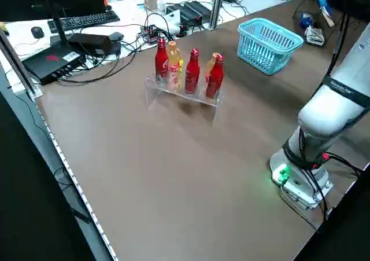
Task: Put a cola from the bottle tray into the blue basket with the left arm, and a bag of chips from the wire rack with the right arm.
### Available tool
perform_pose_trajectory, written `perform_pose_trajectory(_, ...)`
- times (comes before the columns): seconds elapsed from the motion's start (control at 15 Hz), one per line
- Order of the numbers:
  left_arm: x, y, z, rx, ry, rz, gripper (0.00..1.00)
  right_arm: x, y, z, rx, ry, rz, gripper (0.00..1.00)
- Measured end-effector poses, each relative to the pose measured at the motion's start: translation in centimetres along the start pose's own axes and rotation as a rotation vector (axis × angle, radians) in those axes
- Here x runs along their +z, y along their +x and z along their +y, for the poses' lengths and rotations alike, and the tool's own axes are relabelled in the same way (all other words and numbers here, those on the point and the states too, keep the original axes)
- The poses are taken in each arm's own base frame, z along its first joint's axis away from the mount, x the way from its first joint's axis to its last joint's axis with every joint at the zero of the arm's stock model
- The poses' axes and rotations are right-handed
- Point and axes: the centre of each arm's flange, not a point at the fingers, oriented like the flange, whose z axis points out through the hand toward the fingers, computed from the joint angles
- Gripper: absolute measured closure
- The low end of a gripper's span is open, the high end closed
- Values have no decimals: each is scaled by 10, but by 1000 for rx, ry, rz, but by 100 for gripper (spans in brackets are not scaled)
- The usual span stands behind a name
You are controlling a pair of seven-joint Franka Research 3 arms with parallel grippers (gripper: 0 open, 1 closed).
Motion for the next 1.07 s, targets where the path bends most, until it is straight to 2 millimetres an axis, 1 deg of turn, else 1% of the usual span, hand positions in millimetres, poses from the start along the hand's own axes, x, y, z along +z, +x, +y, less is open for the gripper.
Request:
perform_pose_trajectory(0.33, 8, 1, 0, -1, 2, -17, 1, 0, 0, -2, -3, 0, -2, 0)
perform_pose_trajectory(0.47, 18, 5, -3, -5, 7, -37, 1, 0, 0, -1, -1, 1, -2, 0)
perform_pose_trajectory(0.53, 27, 8, -7, -12, 17, -55, 1, 0, 0, -1, -2, 1, -3, 0)
perform_pose_trajectory(0.67, 54, 13, -29, -39, 36, -108, 1, 1, -1, -8, -15, 4, -8, 0)
perform_pose_trajectory(0.8, 79, 18, -56, -45, 34, -132, 1, 3, -1, -28, -53, 7, -9, 0)
perform_pose_trajectory(0.93, 94, 19, -78, -22, 28, -134, 1, 7, -1, -48, -87, 8, -16, 0)
perform_pose_trajectory(1.07, 107, 18, -101, 15, 21, -121, 1, 20, 3, -54, -96, 7, -37, 0)
